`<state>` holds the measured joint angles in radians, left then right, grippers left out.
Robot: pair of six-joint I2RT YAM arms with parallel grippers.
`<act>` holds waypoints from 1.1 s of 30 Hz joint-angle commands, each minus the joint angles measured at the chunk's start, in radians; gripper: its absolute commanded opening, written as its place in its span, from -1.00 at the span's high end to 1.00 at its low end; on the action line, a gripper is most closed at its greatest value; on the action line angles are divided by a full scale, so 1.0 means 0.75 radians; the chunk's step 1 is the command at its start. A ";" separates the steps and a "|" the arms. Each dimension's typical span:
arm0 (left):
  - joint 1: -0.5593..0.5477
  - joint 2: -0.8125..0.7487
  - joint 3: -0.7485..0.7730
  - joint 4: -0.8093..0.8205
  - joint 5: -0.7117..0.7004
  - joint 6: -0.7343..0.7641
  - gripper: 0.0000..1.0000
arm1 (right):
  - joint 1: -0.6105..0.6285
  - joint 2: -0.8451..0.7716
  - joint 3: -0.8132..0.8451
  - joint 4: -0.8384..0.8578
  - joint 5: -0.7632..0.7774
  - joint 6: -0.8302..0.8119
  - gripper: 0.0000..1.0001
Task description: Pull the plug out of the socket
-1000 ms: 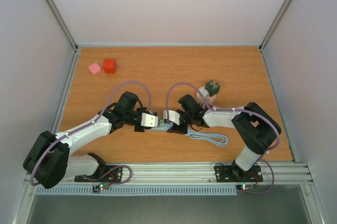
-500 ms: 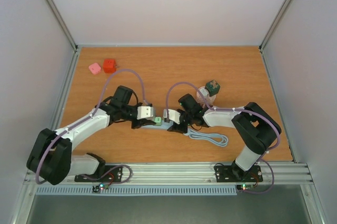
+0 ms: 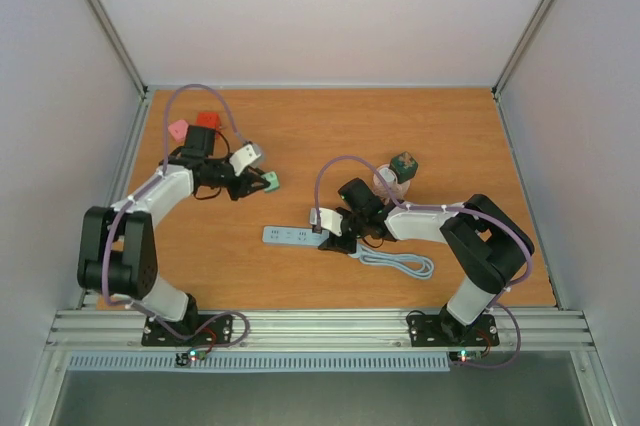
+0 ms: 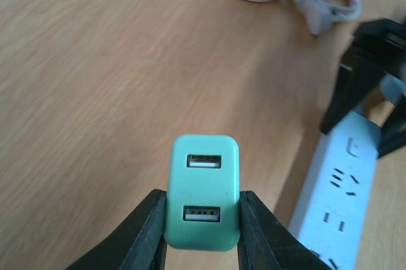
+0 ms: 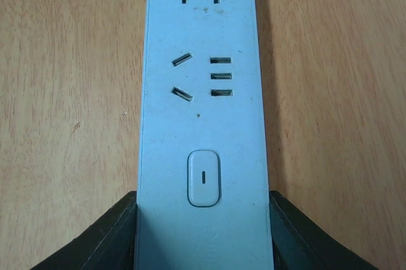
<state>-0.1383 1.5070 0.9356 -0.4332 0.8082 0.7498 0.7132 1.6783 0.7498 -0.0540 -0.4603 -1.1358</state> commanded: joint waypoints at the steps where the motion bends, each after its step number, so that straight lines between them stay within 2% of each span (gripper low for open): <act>1: 0.120 0.136 0.147 0.082 0.044 -0.262 0.71 | -0.007 0.010 0.013 -0.105 0.015 -0.022 0.85; 12: 0.383 0.491 0.453 0.119 -0.044 -0.689 0.70 | -0.006 0.019 0.041 -0.139 0.024 -0.022 0.85; 18: 0.475 0.622 0.545 0.086 -0.059 -0.742 0.70 | -0.007 0.018 0.040 -0.150 0.027 -0.020 0.85; 30: 0.561 0.777 0.644 0.078 -0.123 -0.874 0.60 | -0.008 0.033 0.067 -0.196 0.030 -0.040 0.85; 33: 0.561 0.780 0.651 0.081 -0.142 -0.879 0.41 | -0.008 0.037 0.072 -0.212 0.030 -0.052 0.85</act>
<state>0.2749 2.0796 1.3952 -0.3824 0.7296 0.1265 0.7124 1.6814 0.7883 -0.1425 -0.4538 -1.1461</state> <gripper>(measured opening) 0.293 0.479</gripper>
